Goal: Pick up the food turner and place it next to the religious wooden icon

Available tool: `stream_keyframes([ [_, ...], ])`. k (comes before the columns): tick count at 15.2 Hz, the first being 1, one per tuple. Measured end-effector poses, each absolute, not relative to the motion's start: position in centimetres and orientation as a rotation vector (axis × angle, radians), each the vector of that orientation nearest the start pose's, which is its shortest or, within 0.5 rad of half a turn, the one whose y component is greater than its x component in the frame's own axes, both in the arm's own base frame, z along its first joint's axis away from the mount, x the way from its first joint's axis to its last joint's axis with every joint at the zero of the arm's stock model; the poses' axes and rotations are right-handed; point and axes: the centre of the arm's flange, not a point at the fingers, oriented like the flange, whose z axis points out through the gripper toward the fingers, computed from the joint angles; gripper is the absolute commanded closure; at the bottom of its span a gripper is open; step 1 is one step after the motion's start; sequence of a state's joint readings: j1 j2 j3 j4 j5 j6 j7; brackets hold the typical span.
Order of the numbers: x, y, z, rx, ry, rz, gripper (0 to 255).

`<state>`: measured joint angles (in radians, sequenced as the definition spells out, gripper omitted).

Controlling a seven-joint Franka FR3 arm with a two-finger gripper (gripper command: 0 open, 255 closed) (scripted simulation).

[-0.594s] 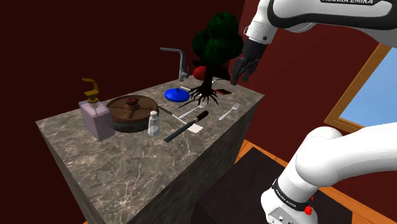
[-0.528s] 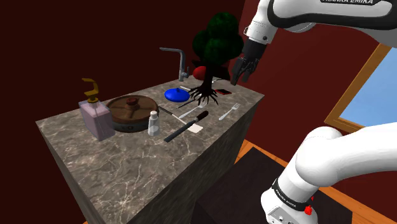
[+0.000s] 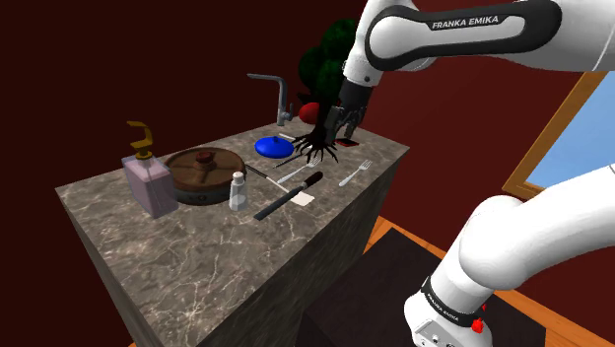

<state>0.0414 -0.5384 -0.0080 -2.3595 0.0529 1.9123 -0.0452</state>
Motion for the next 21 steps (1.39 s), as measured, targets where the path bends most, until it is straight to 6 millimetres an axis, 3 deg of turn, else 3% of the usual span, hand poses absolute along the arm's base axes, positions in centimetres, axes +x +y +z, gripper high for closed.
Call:
stream_keyframes([
  [15, 53.1, 9.9, 40.1, -3.126, -0.170, -0.108, 0],
  [18, 54.9, 11.0, 38.7, -3.131, -0.179, -0.104, 0],
  [21, 55.2, 11.1, 36.8, -3.131, -0.180, -0.103, 0],
])
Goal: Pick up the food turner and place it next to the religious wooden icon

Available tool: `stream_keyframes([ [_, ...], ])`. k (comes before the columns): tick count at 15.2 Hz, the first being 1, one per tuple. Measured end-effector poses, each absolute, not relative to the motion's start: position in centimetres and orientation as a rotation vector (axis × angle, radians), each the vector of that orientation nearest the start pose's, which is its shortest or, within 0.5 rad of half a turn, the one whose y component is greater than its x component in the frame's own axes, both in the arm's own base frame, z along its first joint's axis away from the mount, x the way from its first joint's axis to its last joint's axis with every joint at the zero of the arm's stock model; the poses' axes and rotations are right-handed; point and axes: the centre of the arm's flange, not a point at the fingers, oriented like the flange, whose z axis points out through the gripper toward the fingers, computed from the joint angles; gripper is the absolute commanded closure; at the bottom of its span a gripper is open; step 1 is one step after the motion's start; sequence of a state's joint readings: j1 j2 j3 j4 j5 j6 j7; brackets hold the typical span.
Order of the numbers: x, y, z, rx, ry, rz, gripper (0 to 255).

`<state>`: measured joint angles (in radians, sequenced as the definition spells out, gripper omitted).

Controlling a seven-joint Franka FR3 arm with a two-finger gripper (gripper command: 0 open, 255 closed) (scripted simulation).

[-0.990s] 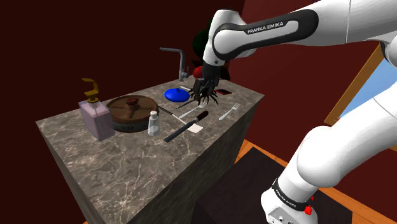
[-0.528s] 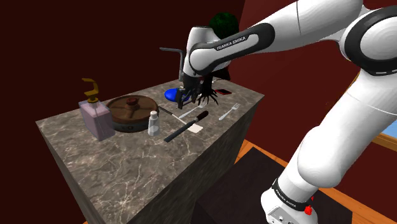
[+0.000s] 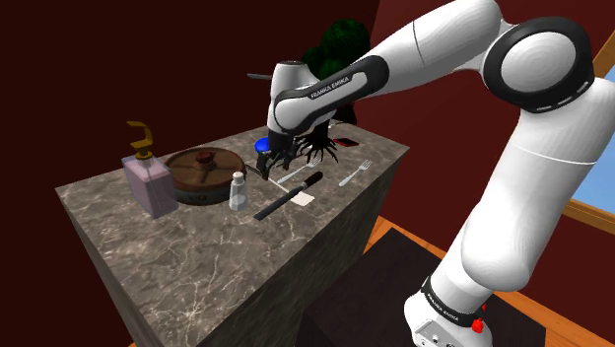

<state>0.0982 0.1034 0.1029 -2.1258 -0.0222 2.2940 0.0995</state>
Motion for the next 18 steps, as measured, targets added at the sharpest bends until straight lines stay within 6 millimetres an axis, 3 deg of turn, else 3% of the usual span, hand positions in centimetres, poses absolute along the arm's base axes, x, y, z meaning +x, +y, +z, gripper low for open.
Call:
stream_keyframes([
  [4, 55.4, 11.2, 34.7, -3.132, -0.180, -0.103, 0],
  [10, 55.4, 11.2, 34.5, -3.131, -0.180, -0.104, 0],
  [11, 55.4, 11.2, 34.5, -3.131, -0.180, -0.104, 255],
  [18, 55.4, 11.1, 34.6, -3.131, -0.180, -0.107, 255],
])
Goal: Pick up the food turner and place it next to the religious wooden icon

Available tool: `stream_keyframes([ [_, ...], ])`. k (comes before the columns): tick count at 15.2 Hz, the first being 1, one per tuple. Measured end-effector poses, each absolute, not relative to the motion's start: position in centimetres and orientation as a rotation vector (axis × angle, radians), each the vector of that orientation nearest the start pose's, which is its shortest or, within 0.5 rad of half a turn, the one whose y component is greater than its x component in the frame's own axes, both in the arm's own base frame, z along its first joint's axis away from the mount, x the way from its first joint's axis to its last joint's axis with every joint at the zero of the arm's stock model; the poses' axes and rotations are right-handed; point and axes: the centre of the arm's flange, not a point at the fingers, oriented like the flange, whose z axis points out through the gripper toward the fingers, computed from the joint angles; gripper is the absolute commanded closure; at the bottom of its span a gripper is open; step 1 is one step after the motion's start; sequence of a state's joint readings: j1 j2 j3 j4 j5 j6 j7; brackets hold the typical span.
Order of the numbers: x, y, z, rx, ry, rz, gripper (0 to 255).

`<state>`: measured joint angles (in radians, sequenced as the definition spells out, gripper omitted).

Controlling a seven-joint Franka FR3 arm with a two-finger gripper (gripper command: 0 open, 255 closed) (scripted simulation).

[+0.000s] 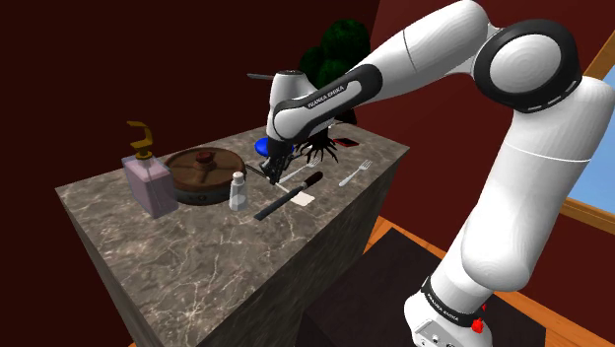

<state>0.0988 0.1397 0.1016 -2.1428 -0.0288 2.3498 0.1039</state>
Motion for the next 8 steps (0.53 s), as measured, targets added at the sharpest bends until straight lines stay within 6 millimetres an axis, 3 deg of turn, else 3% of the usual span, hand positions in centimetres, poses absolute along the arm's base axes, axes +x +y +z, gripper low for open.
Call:
stream_keyframes([
  [4, 55.4, 11.2, 34.8, -3.131, -0.180, -0.106, 255],
  [8, 55.4, 11.2, 36.5, -3.131, -0.180, -0.104, 255],
])
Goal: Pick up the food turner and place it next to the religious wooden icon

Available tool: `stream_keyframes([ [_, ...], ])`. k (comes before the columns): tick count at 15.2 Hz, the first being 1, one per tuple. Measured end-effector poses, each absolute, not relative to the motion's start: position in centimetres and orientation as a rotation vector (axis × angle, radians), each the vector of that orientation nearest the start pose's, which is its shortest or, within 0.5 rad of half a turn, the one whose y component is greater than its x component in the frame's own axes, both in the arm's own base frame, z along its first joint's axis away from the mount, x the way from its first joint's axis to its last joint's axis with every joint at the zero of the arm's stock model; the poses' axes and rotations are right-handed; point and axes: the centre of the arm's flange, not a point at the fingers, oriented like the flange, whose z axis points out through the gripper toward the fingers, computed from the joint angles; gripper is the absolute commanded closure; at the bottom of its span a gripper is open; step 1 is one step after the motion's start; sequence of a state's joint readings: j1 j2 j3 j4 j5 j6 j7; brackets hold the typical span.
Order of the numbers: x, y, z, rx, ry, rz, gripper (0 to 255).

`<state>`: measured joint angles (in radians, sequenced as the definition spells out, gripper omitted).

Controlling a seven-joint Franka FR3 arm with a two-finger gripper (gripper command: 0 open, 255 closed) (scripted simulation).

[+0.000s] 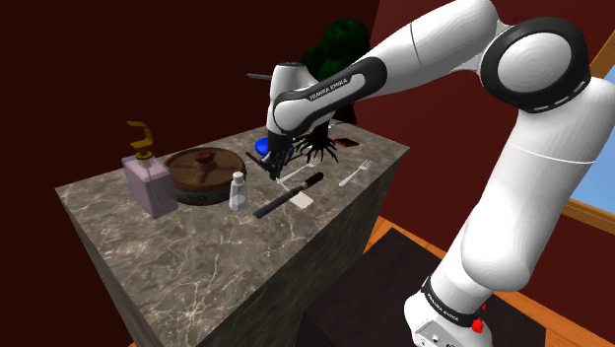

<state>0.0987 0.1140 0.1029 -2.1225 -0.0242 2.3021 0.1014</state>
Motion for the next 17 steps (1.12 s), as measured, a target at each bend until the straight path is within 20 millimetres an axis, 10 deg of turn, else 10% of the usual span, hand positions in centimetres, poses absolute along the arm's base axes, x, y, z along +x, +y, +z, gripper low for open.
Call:
stream_keyframes([
  [17, 55.4, 11.3, 45.4, -3.132, -0.180, -0.105, 255],
])
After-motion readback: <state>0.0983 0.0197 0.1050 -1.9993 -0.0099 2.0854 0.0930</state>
